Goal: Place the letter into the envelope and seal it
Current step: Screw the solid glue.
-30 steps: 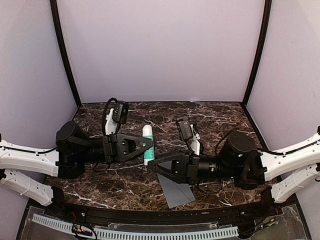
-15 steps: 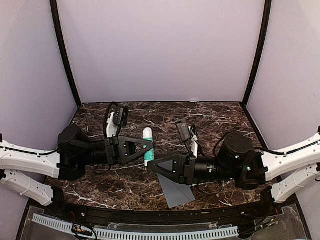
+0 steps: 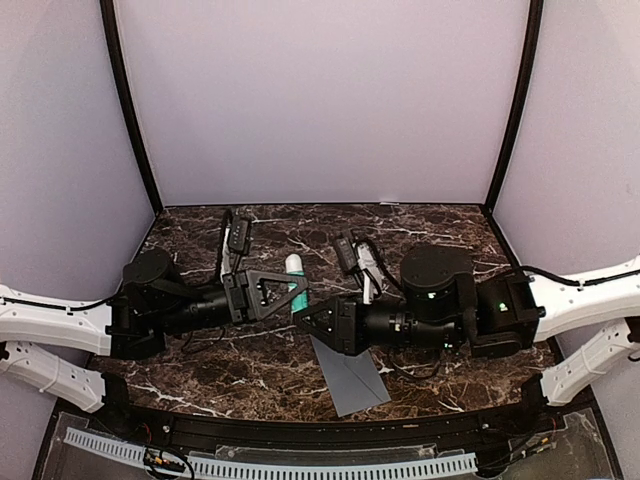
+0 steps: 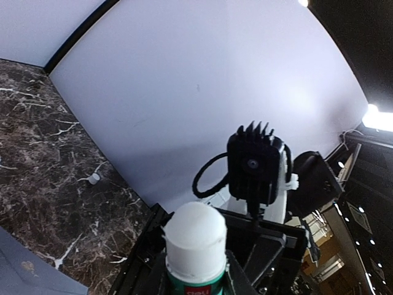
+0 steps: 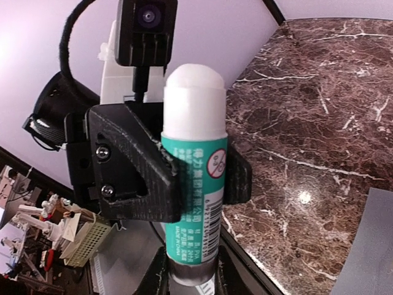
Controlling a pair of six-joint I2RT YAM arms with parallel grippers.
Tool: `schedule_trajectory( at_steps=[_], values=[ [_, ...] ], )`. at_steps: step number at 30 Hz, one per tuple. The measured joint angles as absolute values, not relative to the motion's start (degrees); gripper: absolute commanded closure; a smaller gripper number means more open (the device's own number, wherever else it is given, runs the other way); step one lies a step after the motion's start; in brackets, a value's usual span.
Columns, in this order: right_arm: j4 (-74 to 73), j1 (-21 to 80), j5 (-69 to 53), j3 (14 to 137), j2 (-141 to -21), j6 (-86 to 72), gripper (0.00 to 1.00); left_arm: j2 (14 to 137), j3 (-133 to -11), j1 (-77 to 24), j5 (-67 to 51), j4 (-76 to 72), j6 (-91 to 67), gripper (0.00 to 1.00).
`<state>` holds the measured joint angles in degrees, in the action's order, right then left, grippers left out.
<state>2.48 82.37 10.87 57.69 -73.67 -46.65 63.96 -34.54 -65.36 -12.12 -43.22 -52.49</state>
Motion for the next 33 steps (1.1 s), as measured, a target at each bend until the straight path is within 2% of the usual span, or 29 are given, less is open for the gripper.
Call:
schedule_trajectory(
  at_steps=[13,22,25,33],
  values=[
    [-26.2,82.3,24.6,79.1,-95.4,-47.5,0.95,65.5,-34.6,-64.7,4.8,-23.2,-52.7,1.00],
    [-31.4,82.3,26.4,82.7,-100.6,-48.8,0.90,68.6,-34.2,-64.6,6.7,-21.2,-56.6,1.00],
    [-30.9,82.3,26.2,81.8,-99.6,-48.7,0.78,68.6,-34.2,-64.6,6.4,-21.6,-57.4,1.00],
    [-17.3,81.9,18.8,67.9,-85.8,-46.3,0.29,65.2,-34.2,-65.1,2.2,-24.3,-57.4,1.00]
  ],
)
